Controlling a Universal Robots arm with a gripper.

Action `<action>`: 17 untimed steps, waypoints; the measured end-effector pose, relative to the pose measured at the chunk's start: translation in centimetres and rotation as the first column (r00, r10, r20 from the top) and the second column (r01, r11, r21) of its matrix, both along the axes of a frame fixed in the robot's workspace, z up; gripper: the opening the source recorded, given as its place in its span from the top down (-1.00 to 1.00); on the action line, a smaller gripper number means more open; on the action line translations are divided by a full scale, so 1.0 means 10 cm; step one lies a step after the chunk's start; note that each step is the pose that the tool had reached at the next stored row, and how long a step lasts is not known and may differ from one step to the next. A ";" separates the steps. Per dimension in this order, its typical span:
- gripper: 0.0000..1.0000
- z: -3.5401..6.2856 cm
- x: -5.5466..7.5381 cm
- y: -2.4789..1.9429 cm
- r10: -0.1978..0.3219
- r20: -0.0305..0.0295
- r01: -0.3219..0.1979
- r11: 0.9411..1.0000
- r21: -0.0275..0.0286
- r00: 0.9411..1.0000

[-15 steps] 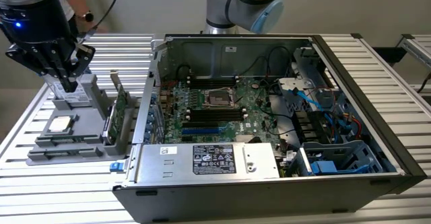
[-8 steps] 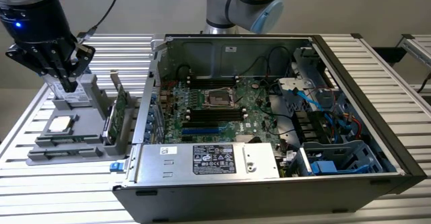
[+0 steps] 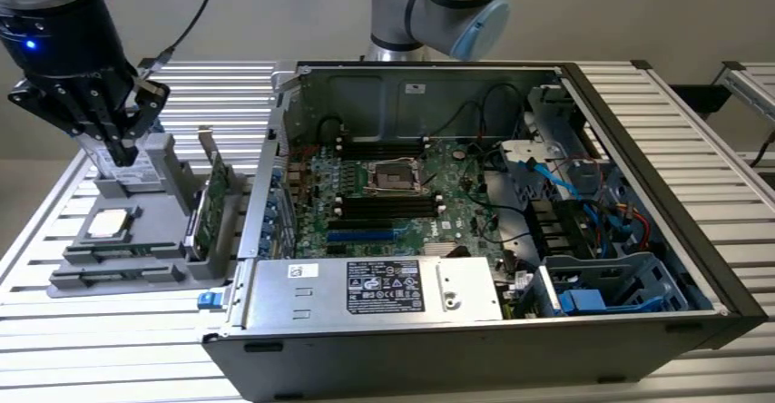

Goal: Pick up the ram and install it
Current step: 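Pick up the ram and move it above insertion slot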

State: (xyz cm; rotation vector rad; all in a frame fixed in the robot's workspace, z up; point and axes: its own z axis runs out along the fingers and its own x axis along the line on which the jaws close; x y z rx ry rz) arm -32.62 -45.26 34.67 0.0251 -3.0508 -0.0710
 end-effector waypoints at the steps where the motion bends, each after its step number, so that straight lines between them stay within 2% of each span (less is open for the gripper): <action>1: 0.80 -0.001 -0.01 0.000 0.008 0.000 -0.008 1.000 0.000 1.000; 5: 0.80 -0.005 -0.02 0.000 0.058 0.000 -0.058 0.998 0.000 0.998; 9: 0.80 -0.013 -0.03 0.000 0.126 0.000 -0.126 0.992 0.000 0.992; 13: 0.80 -0.022 -0.03 0.000 0.198 0.000 -0.198 0.980 0.000 0.980; 17: 0.80 -0.031 -0.03 0.000 0.269 0.000 -0.269 0.963 0.000 0.963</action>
